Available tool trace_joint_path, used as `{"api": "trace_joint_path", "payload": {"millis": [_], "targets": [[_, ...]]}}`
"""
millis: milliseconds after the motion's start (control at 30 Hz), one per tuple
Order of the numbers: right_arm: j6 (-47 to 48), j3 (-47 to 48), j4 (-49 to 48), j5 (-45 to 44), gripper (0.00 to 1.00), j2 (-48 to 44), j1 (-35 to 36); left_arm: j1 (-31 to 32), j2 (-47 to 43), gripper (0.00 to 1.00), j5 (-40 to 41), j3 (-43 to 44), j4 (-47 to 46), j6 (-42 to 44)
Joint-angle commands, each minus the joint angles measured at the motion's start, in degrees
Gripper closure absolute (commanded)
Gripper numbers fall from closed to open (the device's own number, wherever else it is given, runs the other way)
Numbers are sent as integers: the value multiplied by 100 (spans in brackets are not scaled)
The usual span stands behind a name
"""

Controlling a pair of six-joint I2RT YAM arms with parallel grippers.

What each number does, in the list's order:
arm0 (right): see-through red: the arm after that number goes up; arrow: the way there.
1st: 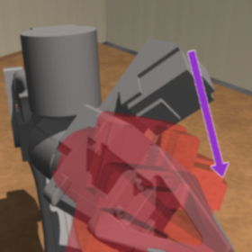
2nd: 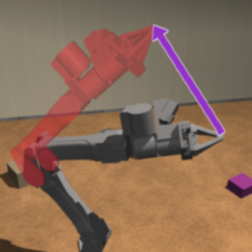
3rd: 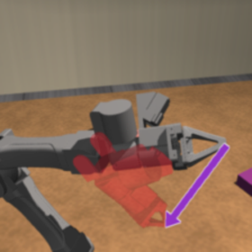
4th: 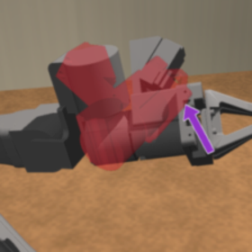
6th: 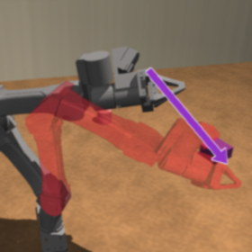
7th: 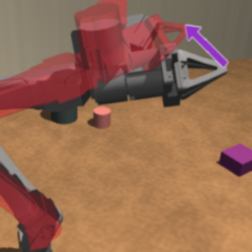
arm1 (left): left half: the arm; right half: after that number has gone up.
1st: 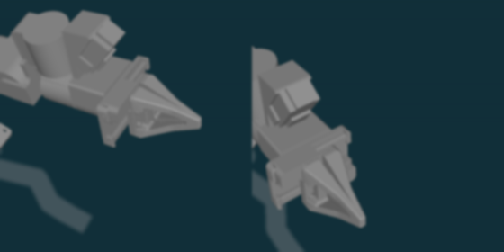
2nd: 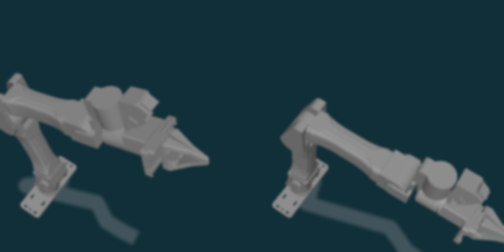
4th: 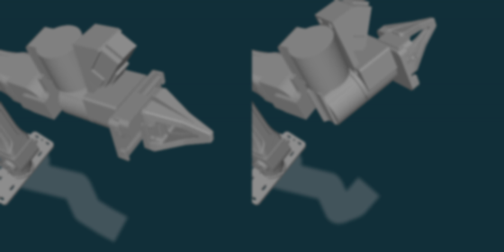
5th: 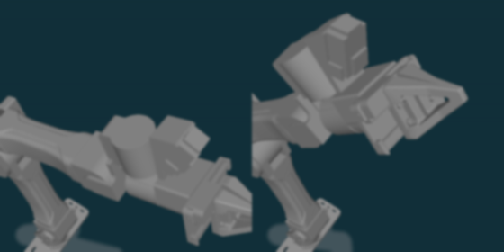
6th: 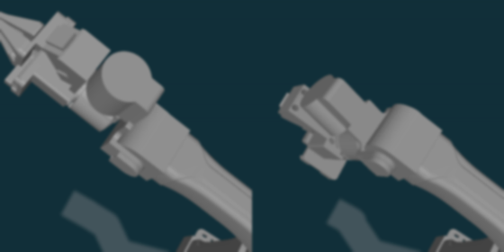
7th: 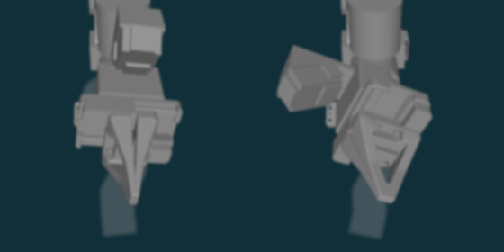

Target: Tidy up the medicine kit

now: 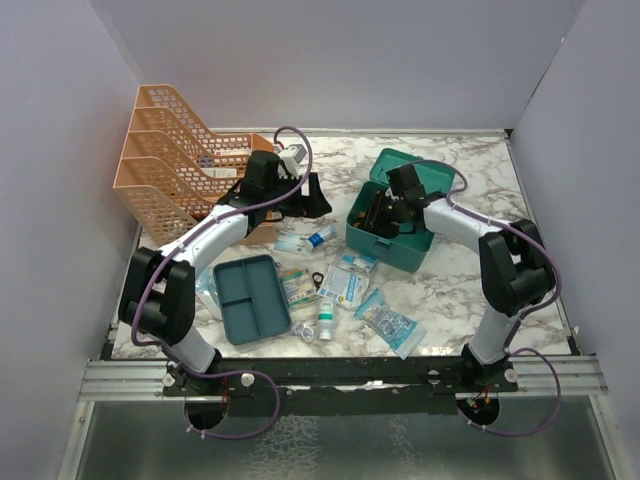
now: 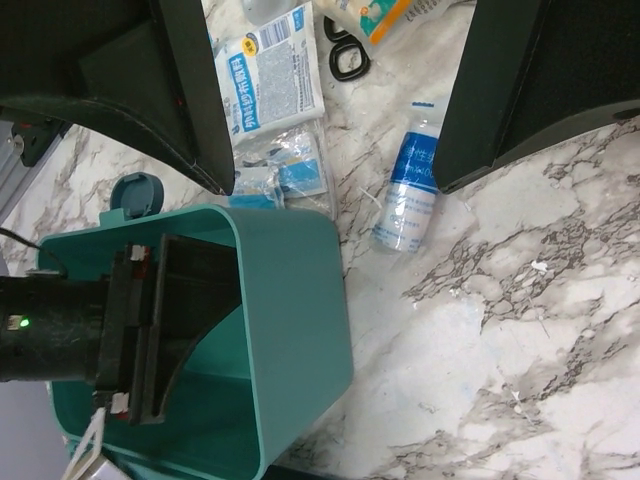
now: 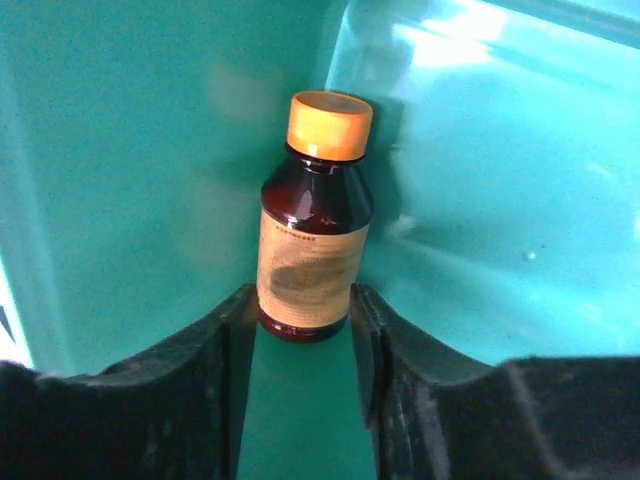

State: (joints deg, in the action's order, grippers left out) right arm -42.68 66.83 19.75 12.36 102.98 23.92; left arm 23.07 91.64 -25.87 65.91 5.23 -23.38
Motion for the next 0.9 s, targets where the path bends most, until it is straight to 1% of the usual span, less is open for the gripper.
{"api": "trace_joint_path", "payload": {"millis": [0,67,233,400,533,600,733,867], "targets": [[92,596,540,-422,53,-417,10,101,-71,17,197,-189,26,207],[181,813,746,-546,50,-535,15,135,-169,17,295,-252,35,225],[482,982,1074,-574,48,-1059,16,148,-568,17,786,-355,-7,220],[795,803,1064,-136,48,-1774,68,145,-1326,17,1430,-433,-151,245],[908,581,1028,153,47,-2338,314,150,-1923,15,1964,-391,-192,250],[910,405,1024,184,47,-2585,512,146,-2199,13,2139,-312,-156,243],[924,125,1144,-205,45,-2930,1296,151,-2702,2,2406,-223,-75,259],[671,-102,1323,-713,43,-3112,2181,145,-3082,1,2463,-48,238,350]]}}
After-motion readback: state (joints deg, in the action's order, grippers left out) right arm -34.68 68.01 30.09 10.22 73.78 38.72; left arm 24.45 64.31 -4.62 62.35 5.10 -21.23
